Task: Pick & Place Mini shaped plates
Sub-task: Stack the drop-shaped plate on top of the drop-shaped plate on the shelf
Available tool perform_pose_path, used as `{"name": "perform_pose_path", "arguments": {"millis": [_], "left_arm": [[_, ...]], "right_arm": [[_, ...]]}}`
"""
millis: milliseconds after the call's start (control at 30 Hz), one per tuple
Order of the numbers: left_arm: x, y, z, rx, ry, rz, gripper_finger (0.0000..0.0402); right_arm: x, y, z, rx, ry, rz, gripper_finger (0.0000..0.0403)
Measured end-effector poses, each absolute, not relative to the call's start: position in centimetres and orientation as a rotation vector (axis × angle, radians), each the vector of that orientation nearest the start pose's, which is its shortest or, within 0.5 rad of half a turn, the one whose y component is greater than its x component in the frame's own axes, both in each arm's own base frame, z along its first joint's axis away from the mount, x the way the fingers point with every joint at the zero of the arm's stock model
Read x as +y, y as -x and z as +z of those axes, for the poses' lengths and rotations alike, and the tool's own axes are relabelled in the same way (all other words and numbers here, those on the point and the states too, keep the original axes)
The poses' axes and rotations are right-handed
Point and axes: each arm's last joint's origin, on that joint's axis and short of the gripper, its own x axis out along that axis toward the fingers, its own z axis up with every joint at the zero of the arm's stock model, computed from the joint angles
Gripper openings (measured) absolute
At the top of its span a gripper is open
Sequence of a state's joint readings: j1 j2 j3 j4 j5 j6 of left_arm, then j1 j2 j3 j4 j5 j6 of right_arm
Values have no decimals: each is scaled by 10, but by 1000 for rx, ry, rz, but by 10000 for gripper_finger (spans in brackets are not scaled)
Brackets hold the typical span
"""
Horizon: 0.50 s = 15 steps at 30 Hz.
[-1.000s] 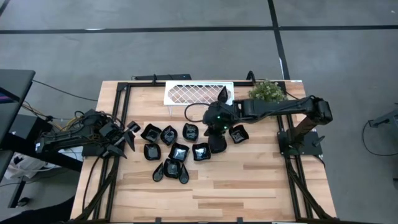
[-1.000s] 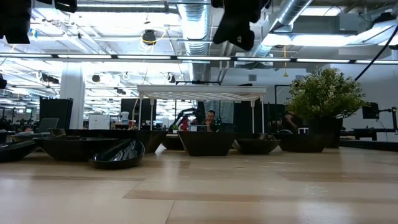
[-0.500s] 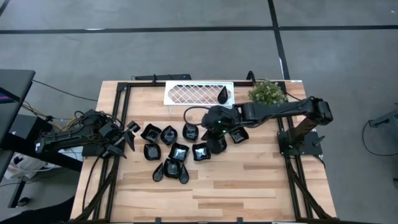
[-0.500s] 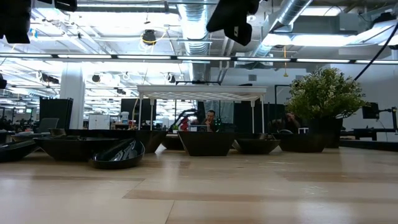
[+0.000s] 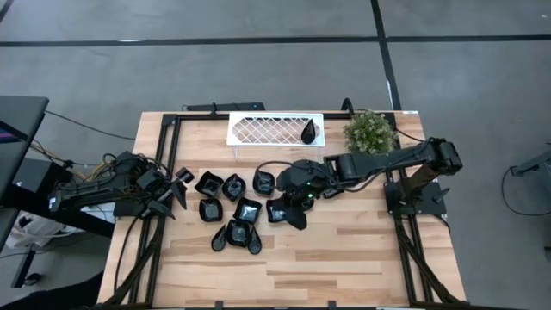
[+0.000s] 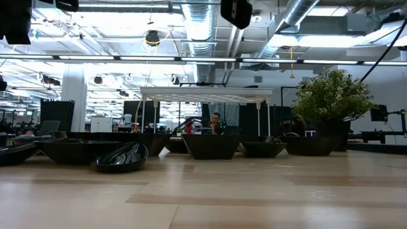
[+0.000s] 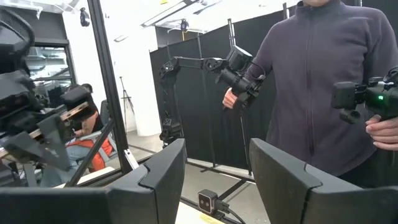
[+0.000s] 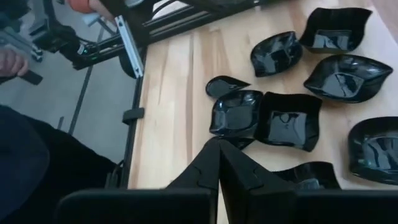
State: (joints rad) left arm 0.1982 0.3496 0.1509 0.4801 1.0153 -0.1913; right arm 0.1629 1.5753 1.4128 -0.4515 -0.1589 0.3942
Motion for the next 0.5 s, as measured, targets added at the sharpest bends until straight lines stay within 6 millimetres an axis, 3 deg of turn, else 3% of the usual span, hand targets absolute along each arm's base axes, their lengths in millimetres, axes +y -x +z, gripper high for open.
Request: {"name": "perform_pose_path", "arguments": {"millis": [167,500], "left_arm": [[-4,-107,227,-159,15,-830,182],[-4,-107,227,-156,17,-831,182]], "right_arm": [[74,-353,326,657,-396,212,0],[95,-390,269,775,-515,236,0]]}}
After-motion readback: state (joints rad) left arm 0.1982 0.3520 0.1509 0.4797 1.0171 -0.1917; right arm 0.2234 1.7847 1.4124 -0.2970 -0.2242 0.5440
